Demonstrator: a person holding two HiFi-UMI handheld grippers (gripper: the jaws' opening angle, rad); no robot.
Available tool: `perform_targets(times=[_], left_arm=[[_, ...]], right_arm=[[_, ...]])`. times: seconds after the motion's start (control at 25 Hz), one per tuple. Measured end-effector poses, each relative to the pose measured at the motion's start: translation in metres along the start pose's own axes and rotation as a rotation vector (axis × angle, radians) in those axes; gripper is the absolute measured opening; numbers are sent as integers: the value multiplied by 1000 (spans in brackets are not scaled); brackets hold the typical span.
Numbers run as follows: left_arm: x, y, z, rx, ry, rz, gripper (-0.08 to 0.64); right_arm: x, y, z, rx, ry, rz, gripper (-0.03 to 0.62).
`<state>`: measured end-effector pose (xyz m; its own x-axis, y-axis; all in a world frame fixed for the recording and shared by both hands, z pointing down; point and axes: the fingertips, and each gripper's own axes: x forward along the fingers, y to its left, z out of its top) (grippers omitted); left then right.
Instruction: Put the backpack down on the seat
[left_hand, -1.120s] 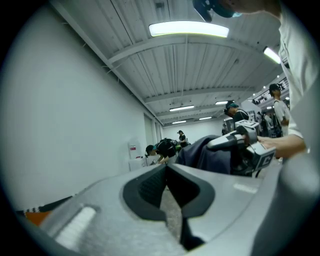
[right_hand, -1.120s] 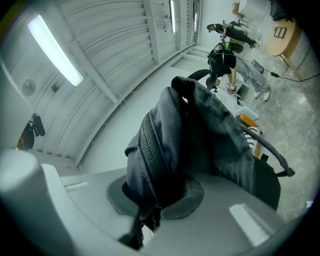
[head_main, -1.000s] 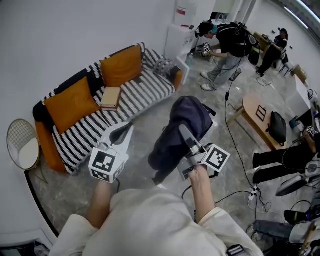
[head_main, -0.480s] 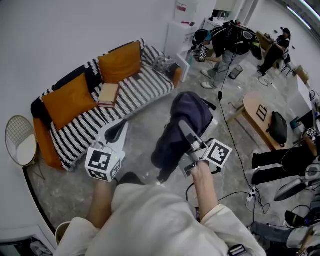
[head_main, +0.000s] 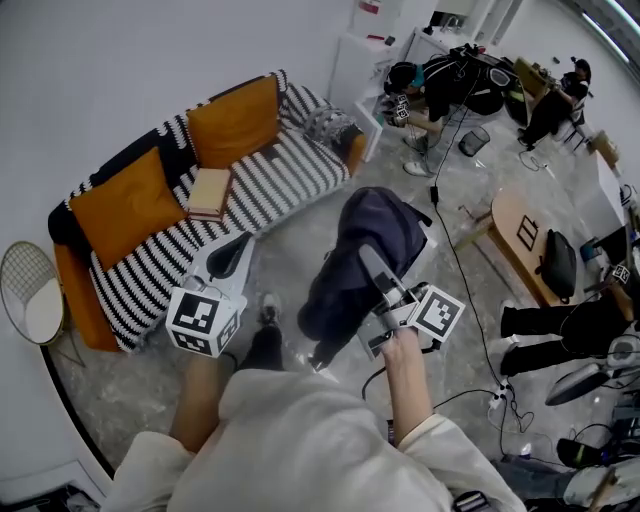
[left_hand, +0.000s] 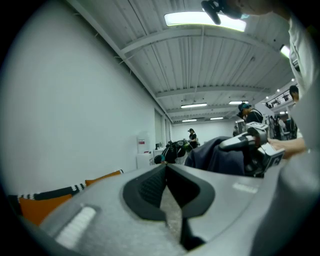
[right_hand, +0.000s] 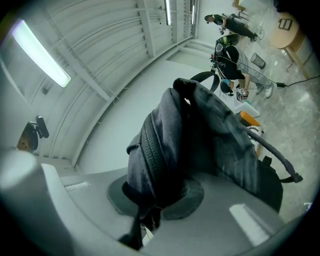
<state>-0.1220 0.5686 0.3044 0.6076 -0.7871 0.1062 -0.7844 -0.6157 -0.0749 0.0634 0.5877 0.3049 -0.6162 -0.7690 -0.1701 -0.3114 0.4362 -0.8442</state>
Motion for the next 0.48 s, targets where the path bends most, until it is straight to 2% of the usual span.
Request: perform_targets(times=[0.28,0.48], left_arm=[[96,78,4,-22,16,-33,3],[151,129,16,-10,22,-54,3]], right_arm=[[94,-42,40,-27,36,9,31],[160,-61,72,-35,39,22,31]])
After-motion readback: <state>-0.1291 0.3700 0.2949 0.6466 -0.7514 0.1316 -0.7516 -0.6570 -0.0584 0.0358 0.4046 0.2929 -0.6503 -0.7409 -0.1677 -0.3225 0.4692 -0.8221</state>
